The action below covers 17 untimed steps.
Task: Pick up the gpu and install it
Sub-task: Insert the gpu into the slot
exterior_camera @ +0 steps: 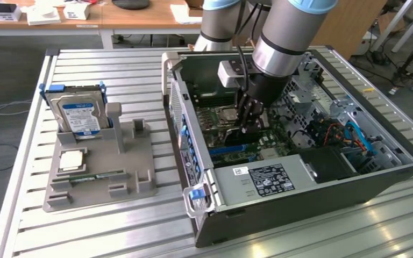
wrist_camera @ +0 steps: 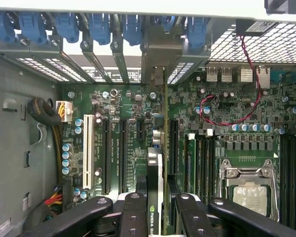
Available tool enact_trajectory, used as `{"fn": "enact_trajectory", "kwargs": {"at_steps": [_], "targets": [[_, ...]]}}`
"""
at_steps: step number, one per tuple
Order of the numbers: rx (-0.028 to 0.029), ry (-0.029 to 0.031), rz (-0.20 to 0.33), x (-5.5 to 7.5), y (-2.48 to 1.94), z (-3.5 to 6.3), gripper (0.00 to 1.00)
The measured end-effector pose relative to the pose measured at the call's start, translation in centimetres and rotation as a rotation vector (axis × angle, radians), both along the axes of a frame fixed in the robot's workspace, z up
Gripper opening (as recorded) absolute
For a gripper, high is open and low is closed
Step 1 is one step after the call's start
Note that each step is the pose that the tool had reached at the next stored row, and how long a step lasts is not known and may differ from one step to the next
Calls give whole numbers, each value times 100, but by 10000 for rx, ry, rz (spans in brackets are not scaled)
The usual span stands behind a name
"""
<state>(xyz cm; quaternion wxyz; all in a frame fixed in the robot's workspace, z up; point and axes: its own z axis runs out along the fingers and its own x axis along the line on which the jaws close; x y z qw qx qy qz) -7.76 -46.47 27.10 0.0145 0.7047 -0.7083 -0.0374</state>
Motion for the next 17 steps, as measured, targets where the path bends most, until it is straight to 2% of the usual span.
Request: {"fn": "enact_trajectory", "kwargs": {"at_steps": [17], "targets": [[1, 0, 1, 0, 0, -17, 27]]}}
